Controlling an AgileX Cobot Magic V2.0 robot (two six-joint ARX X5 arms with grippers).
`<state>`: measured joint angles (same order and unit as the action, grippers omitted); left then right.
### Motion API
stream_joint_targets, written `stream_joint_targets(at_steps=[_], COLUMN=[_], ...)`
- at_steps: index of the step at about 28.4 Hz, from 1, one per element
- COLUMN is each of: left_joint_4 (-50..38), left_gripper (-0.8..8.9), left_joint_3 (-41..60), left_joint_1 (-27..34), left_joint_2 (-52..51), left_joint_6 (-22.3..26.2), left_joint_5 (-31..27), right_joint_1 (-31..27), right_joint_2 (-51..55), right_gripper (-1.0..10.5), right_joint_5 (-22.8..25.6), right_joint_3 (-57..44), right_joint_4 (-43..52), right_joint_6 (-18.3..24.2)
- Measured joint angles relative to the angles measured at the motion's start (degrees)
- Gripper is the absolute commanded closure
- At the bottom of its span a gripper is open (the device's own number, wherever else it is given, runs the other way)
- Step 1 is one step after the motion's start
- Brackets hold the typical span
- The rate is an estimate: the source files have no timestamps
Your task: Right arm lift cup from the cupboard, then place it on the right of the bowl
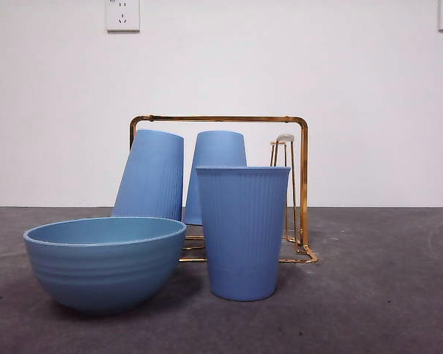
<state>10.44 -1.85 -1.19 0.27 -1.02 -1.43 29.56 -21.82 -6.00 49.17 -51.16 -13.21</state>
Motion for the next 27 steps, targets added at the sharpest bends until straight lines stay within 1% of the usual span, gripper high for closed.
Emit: stream_joint_targets(at_steps=[7,8,9,10,12,14,17,19,22,25,27], left_joint_4=[0.0,0.0,0.0,0.0,0.0,0.0,0.0,0.0,0.0,0.0,0.0], left_gripper=[7.94,7.94,7.94,7.94,7.94,7.94,7.94,7.94,7.94,7.94,7.94], left_joint_3=[0.0,0.0,0.0,0.0,0.0,0.0,0.0,0.0,0.0,0.0,0.0], left_joint_1=[0.0,0.0,0.0,0.0,0.0,0.0,0.0,0.0,0.0,0.0,0.0], left_joint_2=[0.0,0.0,0.0,0.0,0.0,0.0,0.0,0.0,0.0,0.0,0.0], left_joint_6=[0.0,0.0,0.0,0.0,0.0,0.0,0.0,0.0,0.0,0.0,0.0], left_joint_5=[0.0,0.0,0.0,0.0,0.0,0.0,0.0,0.0,0.0,0.0,0.0], right_joint_1=[-0.1,-0.8,-2.4,-5.2,-11.9,-18.6,-23.6,-26.4,-30.2,-32.3,-32.5], right_joint_2=[0.0,0.0,0.5,1.7,5.4,10.3,14.1,16.0,18.3,20.3,21.6], right_gripper=[9.3,9.3,9.3,9.3,9.3,9.3,9.3,9.3,9.3,9.3,9.3], right_joint_5=[0.0,0.0,0.0,-0.1,0.0,0.3,2.0,2.8,3.0,3.0,3.0], right_joint_3=[0.0,-0.2,-1.3,-4.2,-12.3,-21.5,-29.1,-34.4,-41.2,-44.5,-45.8], right_joint_4=[0.2,1.2,3.8,7.8,16.7,27.6,35.7,38.6,38.5,38.4,39.2], right_joint_6=[0.0,0.0,0.3,1.1,2.4,3.0,4.7,6.1,7.8,8.6,8.8])
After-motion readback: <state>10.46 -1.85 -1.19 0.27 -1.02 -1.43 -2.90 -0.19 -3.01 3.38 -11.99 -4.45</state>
